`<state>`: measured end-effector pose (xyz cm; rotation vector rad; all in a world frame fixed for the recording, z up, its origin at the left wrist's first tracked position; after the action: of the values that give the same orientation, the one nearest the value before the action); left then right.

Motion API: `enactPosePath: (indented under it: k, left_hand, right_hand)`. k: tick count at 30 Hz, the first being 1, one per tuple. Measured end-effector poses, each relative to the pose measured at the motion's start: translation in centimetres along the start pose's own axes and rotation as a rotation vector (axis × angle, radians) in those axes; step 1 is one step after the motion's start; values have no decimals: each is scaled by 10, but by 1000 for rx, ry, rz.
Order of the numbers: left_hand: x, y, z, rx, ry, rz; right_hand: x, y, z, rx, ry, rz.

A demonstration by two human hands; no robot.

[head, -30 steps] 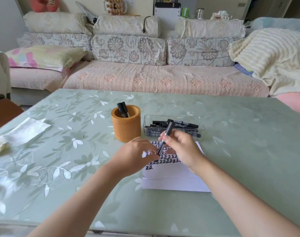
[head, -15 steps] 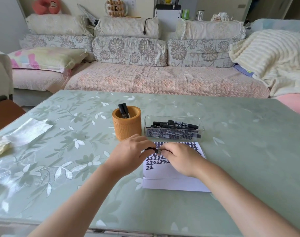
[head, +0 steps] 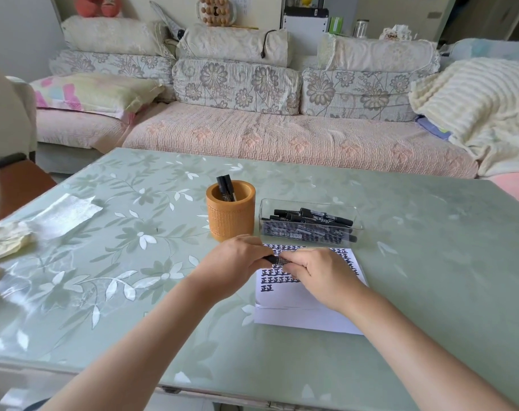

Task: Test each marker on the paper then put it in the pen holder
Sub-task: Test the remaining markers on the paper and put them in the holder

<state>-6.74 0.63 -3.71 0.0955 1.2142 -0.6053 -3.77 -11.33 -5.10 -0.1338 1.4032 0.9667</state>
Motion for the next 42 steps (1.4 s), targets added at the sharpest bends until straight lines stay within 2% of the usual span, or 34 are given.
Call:
enactPosePath:
  k: [3,5,7,11,14,17,19,22,25,28,30,35,39,42]
  left_hand:
    - [5,10,0,-117,85,-116]
    - [5,12,-1,-122,88,-149]
    - [0,10,-3,-54,34,-103]
    - [-8,1,-4,66,-51,40]
    - [-12,-4,-5,102,-84,73]
    - [-10,-4,-5,71,-58,18]
    - [-5,2,-4,-5,5,-76]
    - [2,9,-3,-83,65,-182]
    - [-9,5,-4,3,-33,-99]
    - [-19,-2,-6,87,-101,-5]
    - [-19,-5,-7,107,-110,-14]
    - [-4,8,-11,3,-15,-45]
    - [-6,23,-19,-48,-61,-20]
    - [1,46,-27,-185,-52,10]
  right_hand:
    - [-7,10,0,-170,-116,-154]
    - [-8,13,-1,-206,-143,-195]
    - [-8,15,-1,-154,-114,-149]
    - [6,1,1,90,93,106]
    - [8,-4,1,124,138,222]
    - [1,-5,2,59,66,126]
    - [-8,4,3,-70,-45,1]
    - [-10,14,2,-192,-103,-147]
    - [-7,11,4,-103,-54,-88]
    - [-3,3,5,33,67,137]
    - [-4,5,5,39,87,132]
    - [-15,12,3,-94,-29,-86]
    - [-17,-3,1,13,42,-43]
    - [-11,-16,-3,95,81,-42]
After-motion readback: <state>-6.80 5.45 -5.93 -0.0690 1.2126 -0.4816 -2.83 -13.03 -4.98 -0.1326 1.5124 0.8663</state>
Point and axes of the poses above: each hand's wrist, its own z-axis towards the middle knuckle, its own x-axis out of the palm, y = z × x, the point moved 9 cm from there along z, towards the middle knuckle, and after that the axes turned 3 degrees about z, right-handed, at the moved point
